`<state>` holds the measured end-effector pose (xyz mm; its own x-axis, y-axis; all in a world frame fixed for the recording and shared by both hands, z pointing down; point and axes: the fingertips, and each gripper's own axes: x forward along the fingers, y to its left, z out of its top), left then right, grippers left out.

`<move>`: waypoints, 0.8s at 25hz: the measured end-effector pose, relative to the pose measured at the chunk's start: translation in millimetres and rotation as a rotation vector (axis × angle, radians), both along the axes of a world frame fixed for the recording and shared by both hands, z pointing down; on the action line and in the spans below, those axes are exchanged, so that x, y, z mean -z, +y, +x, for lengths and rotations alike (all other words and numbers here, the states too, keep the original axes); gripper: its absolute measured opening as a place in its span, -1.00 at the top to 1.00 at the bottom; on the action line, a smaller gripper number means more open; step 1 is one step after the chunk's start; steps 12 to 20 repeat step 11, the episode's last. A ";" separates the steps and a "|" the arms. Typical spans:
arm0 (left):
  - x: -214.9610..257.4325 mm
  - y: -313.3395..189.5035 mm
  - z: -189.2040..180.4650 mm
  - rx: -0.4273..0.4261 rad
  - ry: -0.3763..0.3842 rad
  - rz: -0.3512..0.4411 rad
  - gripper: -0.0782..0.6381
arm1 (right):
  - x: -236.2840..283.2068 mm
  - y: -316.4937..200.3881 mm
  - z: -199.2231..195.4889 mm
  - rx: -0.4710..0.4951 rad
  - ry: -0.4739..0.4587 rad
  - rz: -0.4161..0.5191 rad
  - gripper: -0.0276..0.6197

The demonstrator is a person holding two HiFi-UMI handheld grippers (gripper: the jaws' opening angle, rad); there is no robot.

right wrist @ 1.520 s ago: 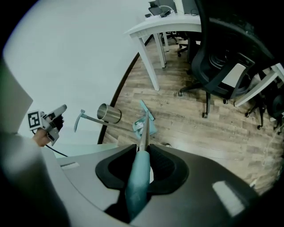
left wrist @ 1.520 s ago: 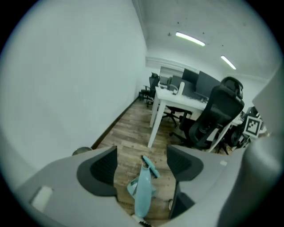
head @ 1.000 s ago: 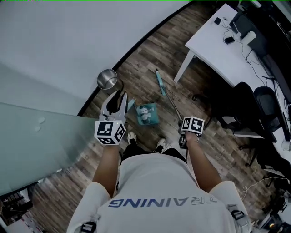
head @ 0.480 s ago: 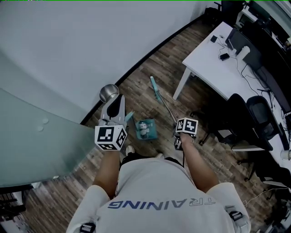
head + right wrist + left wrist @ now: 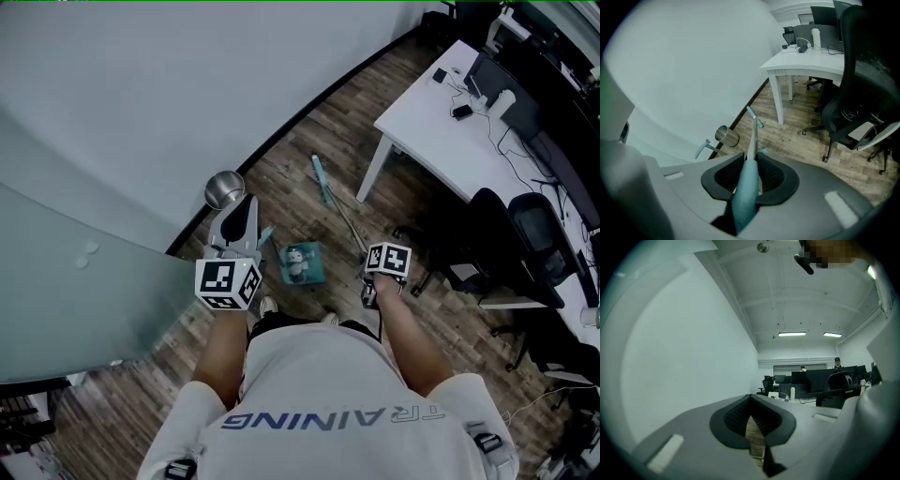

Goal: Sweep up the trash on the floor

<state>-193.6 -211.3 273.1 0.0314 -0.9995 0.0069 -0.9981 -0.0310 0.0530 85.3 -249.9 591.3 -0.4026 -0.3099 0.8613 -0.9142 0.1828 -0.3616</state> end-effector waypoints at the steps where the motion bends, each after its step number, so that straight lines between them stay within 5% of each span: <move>1: -0.5 0.6 0.6 0.000 -0.003 -0.001 0.78 | -1.1 0.7 0.8 -0.001 -0.001 -0.001 0.59; 20: -7.4 6.4 6.7 -0.014 -0.003 -0.011 0.78 | -7.6 10.2 2.5 -0.008 -0.012 -0.007 0.59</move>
